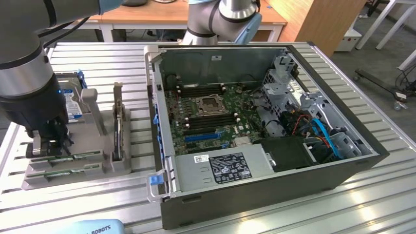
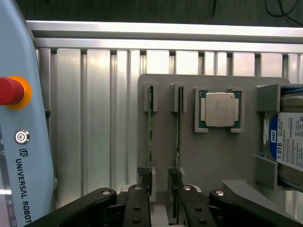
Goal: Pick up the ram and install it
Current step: 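Pick up the ram and move it above insertion slot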
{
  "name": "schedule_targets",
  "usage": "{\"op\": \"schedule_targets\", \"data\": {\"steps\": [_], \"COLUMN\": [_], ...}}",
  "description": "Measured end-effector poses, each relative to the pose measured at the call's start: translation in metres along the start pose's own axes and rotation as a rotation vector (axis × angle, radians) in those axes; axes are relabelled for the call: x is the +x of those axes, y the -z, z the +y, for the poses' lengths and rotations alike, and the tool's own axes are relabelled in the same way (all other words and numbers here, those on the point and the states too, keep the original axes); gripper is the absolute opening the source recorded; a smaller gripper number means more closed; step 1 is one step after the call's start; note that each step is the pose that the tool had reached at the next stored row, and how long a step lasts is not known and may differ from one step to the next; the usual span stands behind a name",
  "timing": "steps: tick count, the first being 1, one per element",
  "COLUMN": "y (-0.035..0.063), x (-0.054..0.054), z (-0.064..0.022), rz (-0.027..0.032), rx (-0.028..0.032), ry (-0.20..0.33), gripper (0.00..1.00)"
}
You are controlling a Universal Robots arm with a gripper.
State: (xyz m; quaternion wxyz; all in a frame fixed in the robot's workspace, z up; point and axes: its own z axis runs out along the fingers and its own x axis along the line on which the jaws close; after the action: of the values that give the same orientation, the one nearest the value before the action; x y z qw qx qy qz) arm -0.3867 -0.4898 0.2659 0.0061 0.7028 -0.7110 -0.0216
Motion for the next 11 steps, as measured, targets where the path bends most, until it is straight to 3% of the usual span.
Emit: {"op": "schedule_targets", "data": {"steps": [11], "y": [-0.0164], "x": [0.0], "z": [-0.0007], "rz": [0.0001], "rx": [-0.0002], "ry": [0.001], "gripper": [0.3]}}
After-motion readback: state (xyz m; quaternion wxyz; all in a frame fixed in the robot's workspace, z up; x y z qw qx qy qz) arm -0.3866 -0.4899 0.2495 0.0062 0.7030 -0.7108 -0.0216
